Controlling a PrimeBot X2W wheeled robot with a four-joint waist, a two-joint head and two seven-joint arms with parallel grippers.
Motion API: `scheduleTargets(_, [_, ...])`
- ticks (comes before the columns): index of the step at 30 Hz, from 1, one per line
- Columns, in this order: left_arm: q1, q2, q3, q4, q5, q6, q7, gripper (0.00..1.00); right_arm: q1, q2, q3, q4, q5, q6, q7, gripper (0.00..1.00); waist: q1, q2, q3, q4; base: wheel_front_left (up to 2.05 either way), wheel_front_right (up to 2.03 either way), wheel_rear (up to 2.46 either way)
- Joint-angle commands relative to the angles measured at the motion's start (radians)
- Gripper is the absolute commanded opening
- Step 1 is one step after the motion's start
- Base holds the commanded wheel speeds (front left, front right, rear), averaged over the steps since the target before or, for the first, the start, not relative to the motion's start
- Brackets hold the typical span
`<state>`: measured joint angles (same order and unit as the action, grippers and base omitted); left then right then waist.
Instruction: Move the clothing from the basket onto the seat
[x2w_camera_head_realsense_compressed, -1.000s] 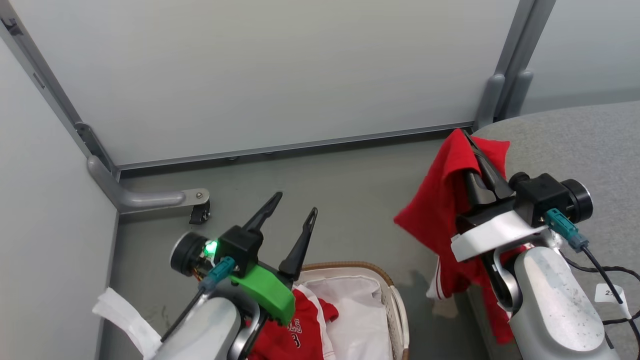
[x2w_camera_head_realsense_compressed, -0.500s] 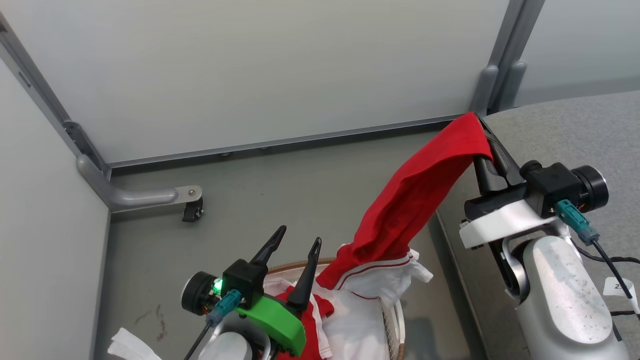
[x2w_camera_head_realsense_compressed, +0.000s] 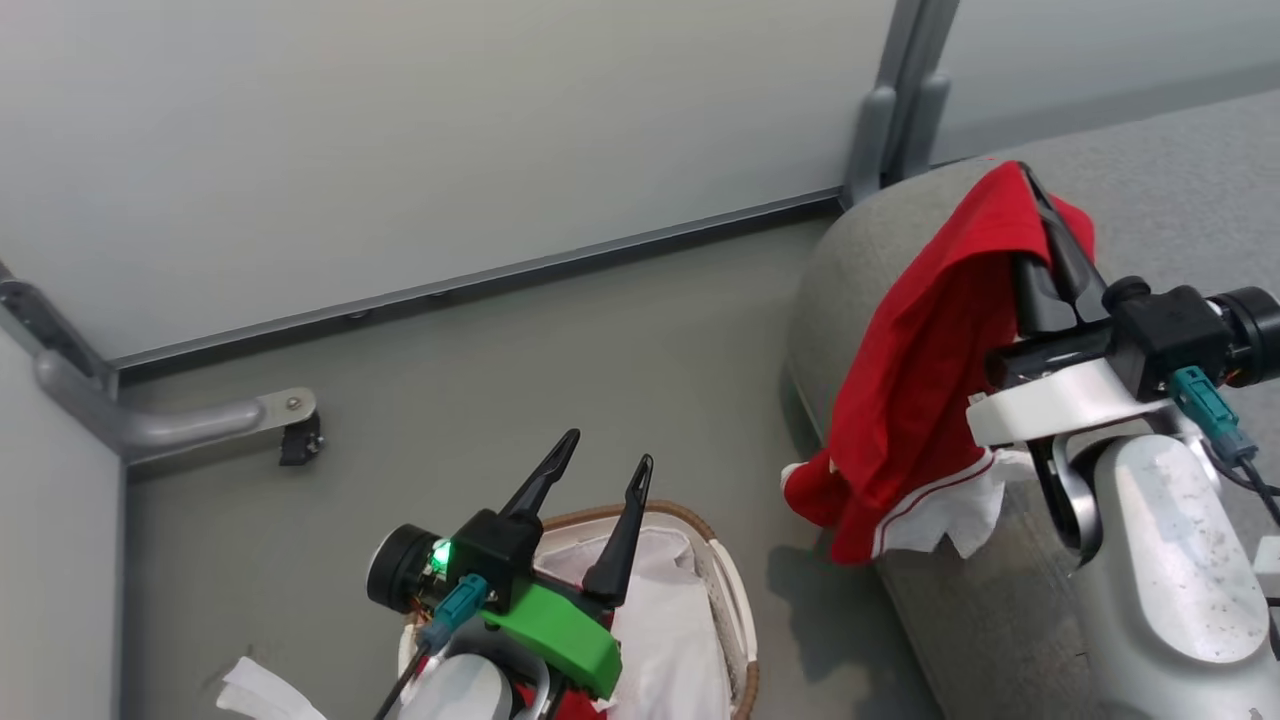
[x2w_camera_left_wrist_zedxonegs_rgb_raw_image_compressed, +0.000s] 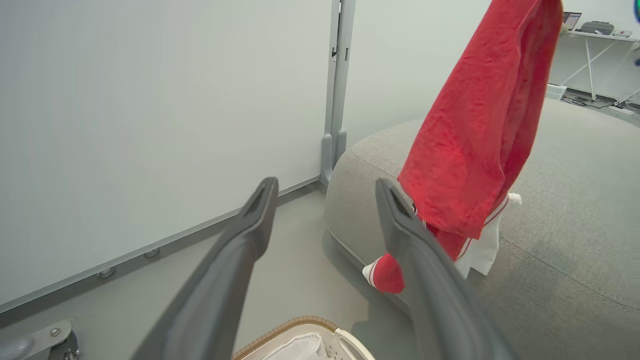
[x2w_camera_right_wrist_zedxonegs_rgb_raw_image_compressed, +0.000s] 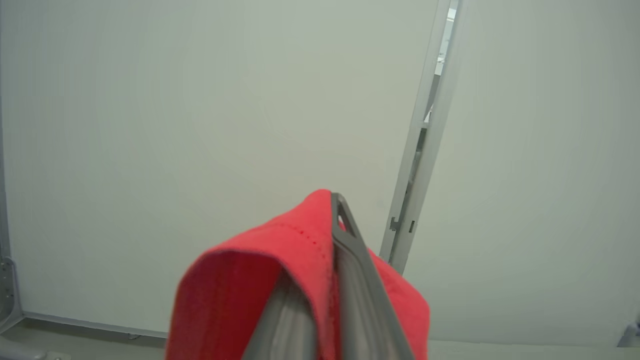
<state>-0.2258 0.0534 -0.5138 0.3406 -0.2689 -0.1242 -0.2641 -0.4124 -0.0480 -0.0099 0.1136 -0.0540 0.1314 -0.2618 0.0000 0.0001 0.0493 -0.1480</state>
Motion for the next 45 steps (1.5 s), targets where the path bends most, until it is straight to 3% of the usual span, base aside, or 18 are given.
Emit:
scheduleTargets(1, [-0.012,0.0,0.004,-0.004,0.01,-0.006,-0.001,1.0,-0.018,-0.005,-0.017,-0.01,-0.009,-0.001,-0.005,0.0,0.0,-0.0001,0.047,-0.094,0.0,0.0,0.0])
scheduleTargets(9, [-0.048,-0.001,-0.01,-0.006,0.023,-0.007,-0.001,1.0,-0.043,-0.003,-0.087,-0.031,-0.039,-0.001,-0.005,0.0,0.0,-0.0001,0.096,-0.215,0.0,0.0,0.0])
scheduleTargets(17, [-0.084,0.0,-0.035,-0.019,0.04,-0.007,-0.001,1.0,-0.099,-0.004,-0.124,-0.01,-0.067,-0.001,-0.005,0.0,0.0,-0.0001,0.158,-0.247,0.0,0.0,0.0])
scheduleTargets(24, [-0.125,0.014,-0.052,-0.033,0.067,-0.007,-0.001,1.0,-0.297,-0.05,-0.154,0.055,-0.104,-0.001,-0.005,0.0,0.0,-0.0001,0.253,-0.199,0.0,0.0,0.0])
scheduleTargets(36, [-0.2,0.054,-0.084,-0.064,0.092,-0.008,-0.001,1.0,-0.707,-0.297,-0.279,0.138,-0.116,-0.001,0.043,0.0,0.0,-0.0001,0.443,-0.069,0.0,0.0,0.0])
scheduleTargets(41, [-0.224,0.066,-0.081,-0.074,0.107,-0.008,-0.001,1.0,-0.77,-0.358,-0.342,0.2,-0.136,-0.001,0.056,0.0,0.0,-0.0001,0.507,-0.036,0.0,0.0,0.0])
scheduleTargets(45, [-0.236,0.075,-0.074,-0.081,0.118,-0.008,-0.001,1.0,-0.725,-0.346,-0.385,0.289,-0.162,-0.001,0.027,0.0,0.0,-0.0001,0.551,-0.021,0.0,0.0,0.0])
